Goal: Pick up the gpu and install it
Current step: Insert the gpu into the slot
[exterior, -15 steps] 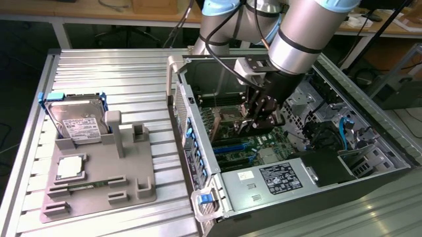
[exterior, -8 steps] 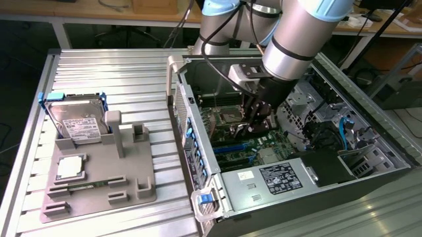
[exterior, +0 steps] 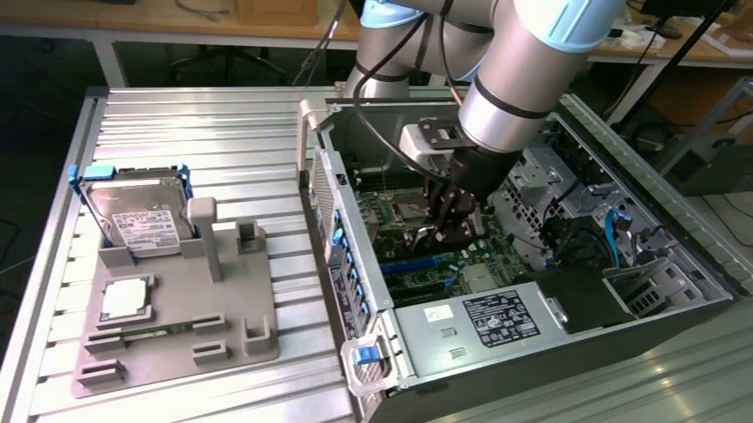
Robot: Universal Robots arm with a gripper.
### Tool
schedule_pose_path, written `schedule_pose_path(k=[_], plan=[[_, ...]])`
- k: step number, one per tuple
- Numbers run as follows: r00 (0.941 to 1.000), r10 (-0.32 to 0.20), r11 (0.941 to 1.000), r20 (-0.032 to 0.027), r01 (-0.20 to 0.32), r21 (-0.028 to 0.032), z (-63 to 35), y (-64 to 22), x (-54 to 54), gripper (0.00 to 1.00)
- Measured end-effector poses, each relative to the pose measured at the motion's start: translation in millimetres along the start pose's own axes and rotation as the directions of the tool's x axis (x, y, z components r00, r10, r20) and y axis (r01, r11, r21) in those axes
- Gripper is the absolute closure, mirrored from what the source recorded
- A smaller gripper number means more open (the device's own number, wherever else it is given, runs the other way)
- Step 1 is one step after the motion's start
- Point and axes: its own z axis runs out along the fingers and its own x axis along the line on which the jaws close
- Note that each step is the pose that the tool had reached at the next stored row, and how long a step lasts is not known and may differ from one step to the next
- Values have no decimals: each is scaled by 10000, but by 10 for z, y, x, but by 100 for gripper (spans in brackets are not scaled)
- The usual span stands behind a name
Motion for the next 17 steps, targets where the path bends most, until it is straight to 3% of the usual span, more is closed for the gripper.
schedule_pose_path(k=[17], plan=[[10000, 0, 10000, 0, 0, 0, 90, 61, 32, 73]])
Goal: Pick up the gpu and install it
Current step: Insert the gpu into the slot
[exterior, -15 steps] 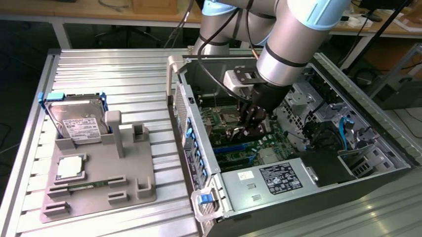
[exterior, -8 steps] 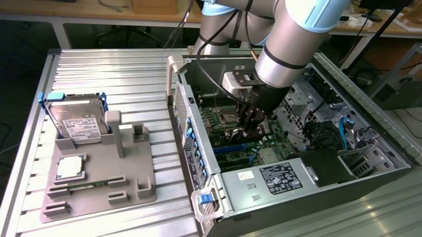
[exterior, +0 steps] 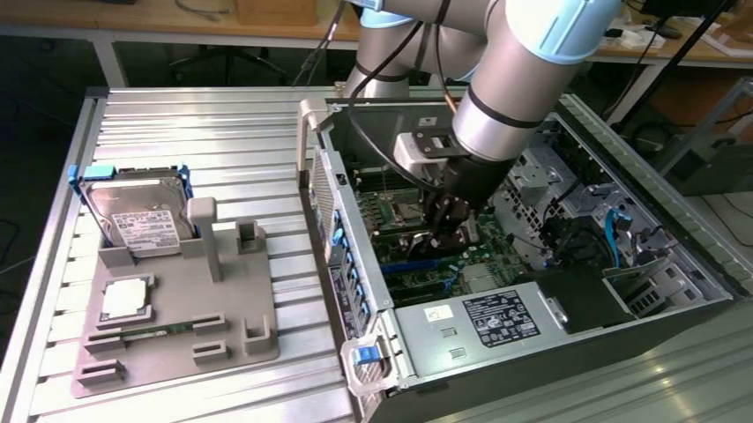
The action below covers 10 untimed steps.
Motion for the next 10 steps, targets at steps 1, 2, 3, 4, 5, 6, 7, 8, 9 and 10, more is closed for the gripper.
schedule_pose_path(k=[1, 2, 3, 4, 5, 6, 7, 8, 9, 10], plan=[[10000, 0, 10000, 0, 0, 0, 7, 7, 0, 73], [10000, 0, 10000, 0, 0, 0, 15, 14, 0, 73], [10000, 0, 10000, 0, 0, 0, 24, 21, 1, 73], [10000, 0, 10000, 0, 0, 0, 34, 27, 1, 73], [10000, 0, 10000, 0, 0, 0, 43, 31, 1, 73], [10000, 1, 10000, 0, -1, 0, 52, 36, 1, 73], [10000, 0, 10000, 0, 0, 0, 58, 39, 2, 73], [10000, 0, 10000, -2, 0, -1, 58, 39, 2, 73], [10000, -1, 10000, -3, 1, -2, 58, 39, 2, 73], [10000, 0, 10000, 0, 0, 0, 62, 40, 2, 73]])
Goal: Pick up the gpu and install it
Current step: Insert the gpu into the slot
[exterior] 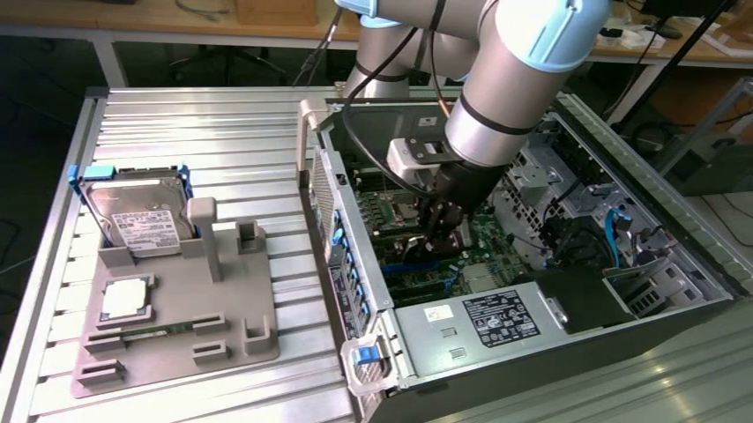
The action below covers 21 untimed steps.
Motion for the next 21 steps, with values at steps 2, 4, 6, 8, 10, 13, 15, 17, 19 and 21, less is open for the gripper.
schedule_pose_path(k=[2, 4, 6, 8, 10, 13, 15, 17, 19, 21], plan=[[10000, 0, 10000, 0, 0, 0, 0, 0, 0, 73], [10000, 0, 10000, 1, 0, 1, 4, 0, 0, 73], [10000, 1, 10000, 4, -1, 1, 14, 1, 0, 73], [10000, 4, 10000, 0, -4, 0, 23, 3, 1, 73], [10000, 9, 10000, -2, -9, -1, 28, 9, 1, 73], [10000, 16, 10000, 0, -16, 0, 36, 14, 1, 73], [10000, 19, 10000, 0, -19, 1, 37, 16, 1, 73], [10000, 20, 10000, 2, -20, 0, 38, 16, 2, 73], [10000, 21, 10000, 0, -21, -14, 38, 17, 2, 73], [10000, 22, 10000, -6, -22, -65, 38, 16, 2, 73]])
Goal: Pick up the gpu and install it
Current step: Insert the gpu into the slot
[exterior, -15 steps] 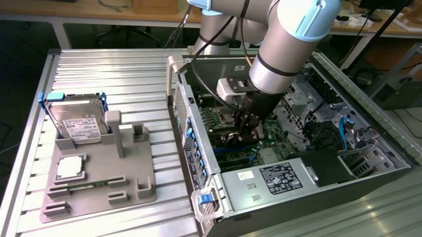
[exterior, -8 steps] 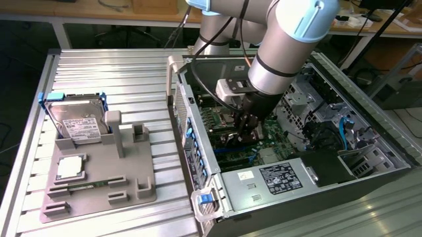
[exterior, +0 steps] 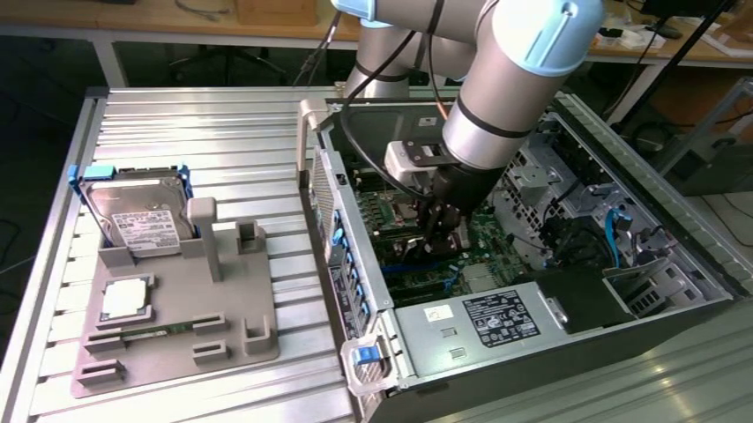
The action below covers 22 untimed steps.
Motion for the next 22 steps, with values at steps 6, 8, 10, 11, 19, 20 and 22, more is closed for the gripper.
schedule_pose_path(k=[6, 8, 10, 11, 19, 20, 22], plan=[[10000, 89, 9999, -2, -89, -50, 0, 0, 0, 73], [9999, 172, 9998, 4, -172, -76, 1, 0, 0, 73], [9997, 239, 9997, 9, -238, -108, 3, 3, 0, 73], [9997, 247, 9996, 7, -247, -114, 3, 5, 0, 73], [9997, 255, 9996, 10, -255, -114, 13, 6, 0, 73], [9997, 256, 9996, 10, -256, -114, 21, 5, 0, 73], [9997, 256, 9996, 5, -256, -116, 28, 6, 1, 73]])
